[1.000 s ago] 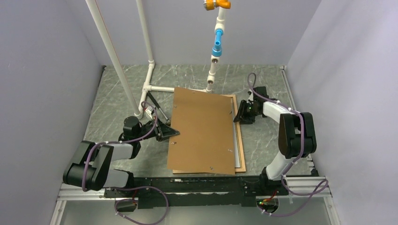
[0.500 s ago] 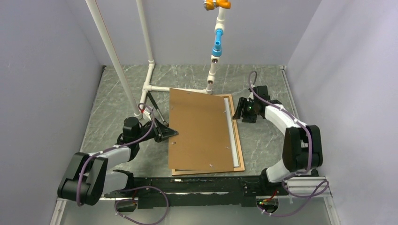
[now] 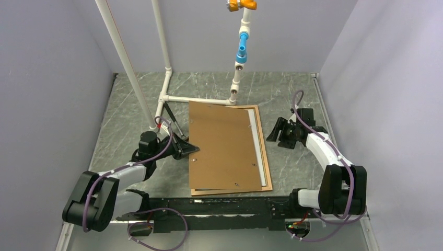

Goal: Put the photo into the frame
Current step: Place the photo frame item in the photo frame.

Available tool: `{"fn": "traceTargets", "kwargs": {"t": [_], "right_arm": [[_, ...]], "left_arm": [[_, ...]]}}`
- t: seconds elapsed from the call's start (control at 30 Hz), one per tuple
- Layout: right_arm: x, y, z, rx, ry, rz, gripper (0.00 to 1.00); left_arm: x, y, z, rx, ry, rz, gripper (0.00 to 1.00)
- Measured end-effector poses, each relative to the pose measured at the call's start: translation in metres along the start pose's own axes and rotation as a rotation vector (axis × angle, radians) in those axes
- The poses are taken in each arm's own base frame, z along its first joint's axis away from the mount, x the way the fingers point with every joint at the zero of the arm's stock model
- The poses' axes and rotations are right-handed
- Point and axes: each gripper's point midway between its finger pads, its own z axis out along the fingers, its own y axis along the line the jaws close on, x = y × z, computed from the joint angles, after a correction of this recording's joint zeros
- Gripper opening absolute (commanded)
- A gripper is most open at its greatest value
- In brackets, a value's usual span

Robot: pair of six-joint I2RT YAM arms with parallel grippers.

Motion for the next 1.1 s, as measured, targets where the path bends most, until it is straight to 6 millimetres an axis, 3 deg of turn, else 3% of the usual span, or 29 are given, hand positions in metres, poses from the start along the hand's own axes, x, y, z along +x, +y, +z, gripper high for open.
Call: {"fn": "traceTargets", "kwargs": {"t": [0.5, 0.87, 1.1], "right_arm": [[0.036, -0.007, 0.002, -0.043, 0.072, 0.047, 0.66], [0.037, -0.003, 0.001, -0.067, 0.071, 0.057, 0.66], [0.041, -0.005, 0.003, -0.071, 0.077, 0.059, 0.66]], "left_arm": [[0.006, 0.005, 0.016, 0.008, 0.023, -0.027, 0.0], [-0.002, -0.009, 0.024, 0.042, 0.021, 0.019, 0.0], [-0.004, -0.008, 0.026, 0.041, 0.022, 0.018, 0.0]]}}
